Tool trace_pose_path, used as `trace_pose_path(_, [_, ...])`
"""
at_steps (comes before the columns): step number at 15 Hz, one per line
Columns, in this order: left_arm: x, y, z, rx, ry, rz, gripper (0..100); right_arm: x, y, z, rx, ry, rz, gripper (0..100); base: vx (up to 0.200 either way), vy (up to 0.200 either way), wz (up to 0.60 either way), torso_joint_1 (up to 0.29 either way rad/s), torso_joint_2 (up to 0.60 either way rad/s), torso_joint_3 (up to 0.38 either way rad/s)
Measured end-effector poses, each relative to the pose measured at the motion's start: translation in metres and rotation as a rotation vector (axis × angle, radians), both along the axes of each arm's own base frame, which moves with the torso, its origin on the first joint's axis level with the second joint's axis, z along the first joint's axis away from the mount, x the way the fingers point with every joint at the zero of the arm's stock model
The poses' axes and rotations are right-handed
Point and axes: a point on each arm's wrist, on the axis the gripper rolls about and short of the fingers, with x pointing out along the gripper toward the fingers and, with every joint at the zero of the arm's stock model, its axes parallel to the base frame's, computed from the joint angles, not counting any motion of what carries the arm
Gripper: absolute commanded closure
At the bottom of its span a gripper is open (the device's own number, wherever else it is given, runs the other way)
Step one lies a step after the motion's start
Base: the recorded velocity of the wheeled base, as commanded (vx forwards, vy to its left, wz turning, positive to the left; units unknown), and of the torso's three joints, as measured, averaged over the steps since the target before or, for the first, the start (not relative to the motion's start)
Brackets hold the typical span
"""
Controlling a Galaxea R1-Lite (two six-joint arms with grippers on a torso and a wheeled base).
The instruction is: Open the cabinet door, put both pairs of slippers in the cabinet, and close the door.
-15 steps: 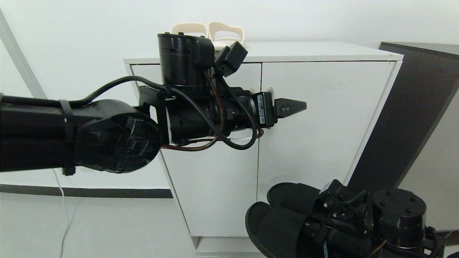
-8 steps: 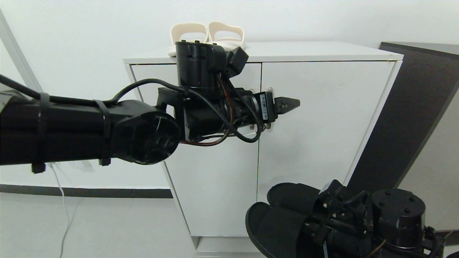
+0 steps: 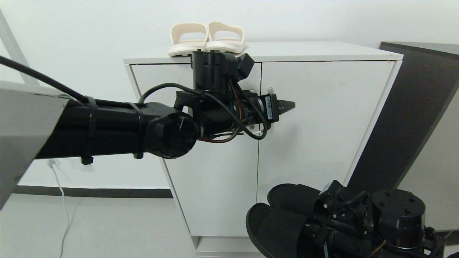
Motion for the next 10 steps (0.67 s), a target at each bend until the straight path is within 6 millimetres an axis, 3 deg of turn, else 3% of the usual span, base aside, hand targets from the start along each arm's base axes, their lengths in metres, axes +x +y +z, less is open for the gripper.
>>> trace_pose_path(5, [-0.004,0.001,-0.008,0.018,0.021,-0.008,100,-0.005,-0.003,-0.004,0.0,0.03,0.07,100,0.0,0.0,0.0,0.0,0.0,0.0])
trace_pose_path(10, [-0.03,0.003,-0.008,0.031,0.042,-0.075,100,-0.014,-0.008,-0.006,-0.002,0.046,0.136,100,0.0,0.0,0.0,0.0,0.0,0.0])
